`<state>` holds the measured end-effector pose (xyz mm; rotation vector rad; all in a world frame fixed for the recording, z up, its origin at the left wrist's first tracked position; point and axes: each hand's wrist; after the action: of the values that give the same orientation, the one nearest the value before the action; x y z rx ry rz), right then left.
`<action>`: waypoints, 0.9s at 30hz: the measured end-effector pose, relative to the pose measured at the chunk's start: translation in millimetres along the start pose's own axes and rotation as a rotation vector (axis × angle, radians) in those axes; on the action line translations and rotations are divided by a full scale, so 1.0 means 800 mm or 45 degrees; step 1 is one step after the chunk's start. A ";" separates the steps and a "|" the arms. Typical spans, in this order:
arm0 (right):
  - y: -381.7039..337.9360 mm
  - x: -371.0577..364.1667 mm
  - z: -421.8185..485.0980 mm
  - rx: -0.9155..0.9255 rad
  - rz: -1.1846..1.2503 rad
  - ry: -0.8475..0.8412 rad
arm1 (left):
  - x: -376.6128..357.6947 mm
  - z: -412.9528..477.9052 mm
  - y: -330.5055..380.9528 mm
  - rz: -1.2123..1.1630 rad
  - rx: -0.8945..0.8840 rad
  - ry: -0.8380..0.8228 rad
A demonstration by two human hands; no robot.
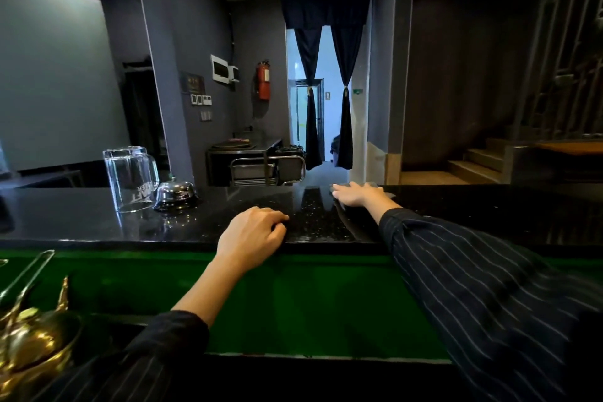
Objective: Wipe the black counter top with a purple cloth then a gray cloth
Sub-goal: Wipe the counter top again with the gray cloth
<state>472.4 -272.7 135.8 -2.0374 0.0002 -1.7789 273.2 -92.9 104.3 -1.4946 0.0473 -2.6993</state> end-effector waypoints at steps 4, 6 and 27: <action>-0.066 -0.018 0.025 0.053 0.011 -0.028 | -0.005 0.005 -0.007 -0.013 -0.042 0.002; -0.099 -0.029 0.025 0.104 0.025 -0.031 | -0.005 0.009 -0.010 -0.010 -0.043 0.004; -0.072 -0.026 0.000 0.047 0.044 -0.035 | -0.005 -0.031 -0.092 0.078 -0.078 0.119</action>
<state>452.9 -214.7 134.3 -2.0240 -0.0056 -1.7172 251.5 -18.9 91.5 -1.3573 0.1777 -2.7406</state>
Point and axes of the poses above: each hand's wrist, its own z-axis towards the middle knuckle, its own x-axis out of the back of the hand, y = z × x, and after that the axes turned 14 degrees about z, right-handed
